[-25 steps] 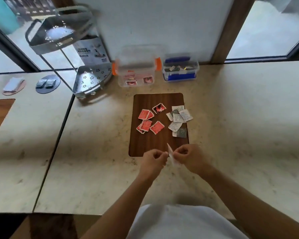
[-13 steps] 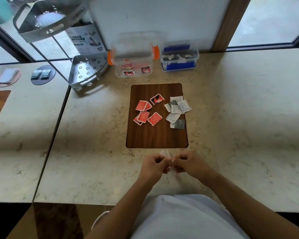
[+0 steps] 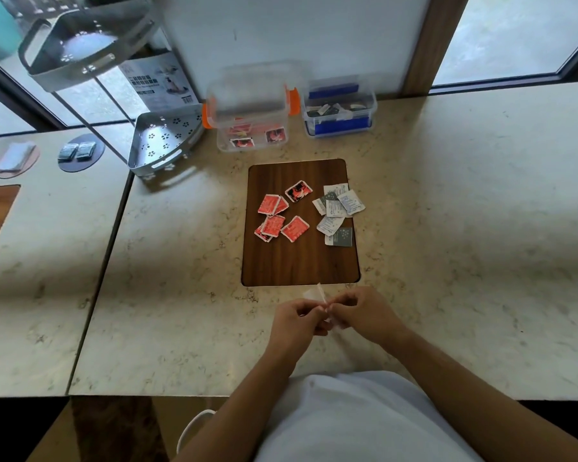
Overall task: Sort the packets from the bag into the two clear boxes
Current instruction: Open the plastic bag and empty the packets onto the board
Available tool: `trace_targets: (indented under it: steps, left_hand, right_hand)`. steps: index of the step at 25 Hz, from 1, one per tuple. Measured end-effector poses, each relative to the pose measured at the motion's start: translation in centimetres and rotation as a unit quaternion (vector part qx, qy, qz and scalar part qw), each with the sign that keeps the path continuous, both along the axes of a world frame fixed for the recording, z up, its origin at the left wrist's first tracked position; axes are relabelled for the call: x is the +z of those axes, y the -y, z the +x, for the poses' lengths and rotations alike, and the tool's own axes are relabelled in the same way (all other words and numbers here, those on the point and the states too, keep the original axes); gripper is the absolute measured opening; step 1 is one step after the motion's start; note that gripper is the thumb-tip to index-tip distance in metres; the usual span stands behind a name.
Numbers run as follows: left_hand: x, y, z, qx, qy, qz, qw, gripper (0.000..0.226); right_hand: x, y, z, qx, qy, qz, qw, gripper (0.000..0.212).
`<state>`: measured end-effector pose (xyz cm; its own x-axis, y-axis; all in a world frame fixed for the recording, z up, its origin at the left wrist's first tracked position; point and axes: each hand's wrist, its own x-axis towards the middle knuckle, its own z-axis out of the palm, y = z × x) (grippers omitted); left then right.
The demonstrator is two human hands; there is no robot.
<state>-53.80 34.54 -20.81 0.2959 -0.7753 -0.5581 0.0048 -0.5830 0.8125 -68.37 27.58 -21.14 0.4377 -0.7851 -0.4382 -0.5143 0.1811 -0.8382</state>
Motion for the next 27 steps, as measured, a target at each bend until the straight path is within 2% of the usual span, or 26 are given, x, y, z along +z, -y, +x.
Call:
trace_targets:
  steps: [3, 12, 16, 18, 21, 27]
  left_hand:
    - [0.0, -0.2, -0.2, -0.006, -0.012, -0.002, 1.0, 0.015]
    - [0.2, -1.0, -0.7, 0.002, -0.014, -0.032, 0.999, 0.015]
    - [0.6, -1.2, -0.8, 0.016, -0.02, -0.041, 0.999, 0.017]
    - [0.9, -1.3, -0.8, 0.012, -0.026, -0.045, 0.999, 0.016]
    - [1.1, -1.5, -0.4, -0.005, -0.035, -0.05, 0.998, 0.014]
    - [0.7, -1.5, -0.3, -0.022, -0.006, -0.027, 0.999, 0.015]
  right_hand:
    - [-0.2, 0.0, -0.3, -0.013, -0.005, 0.022, 1.0, 0.016]
    - [-0.3, -0.9, -0.1, -0.03, -0.019, -0.038, 0.999, 0.013]
    - [0.2, -1.0, -0.5, -0.018, 0.03, 0.003, 0.999, 0.02]
    - [0.5, -0.8, -0.9, -0.008, 0.055, 0.041, 0.998, 0.018]
    - [0.9, -0.4, -1.4, 0.015, 0.051, 0.075, 0.996, 0.007]
    - [0.8, -0.1, -1.5, 0.03, 0.033, 0.098, 0.994, 0.006]
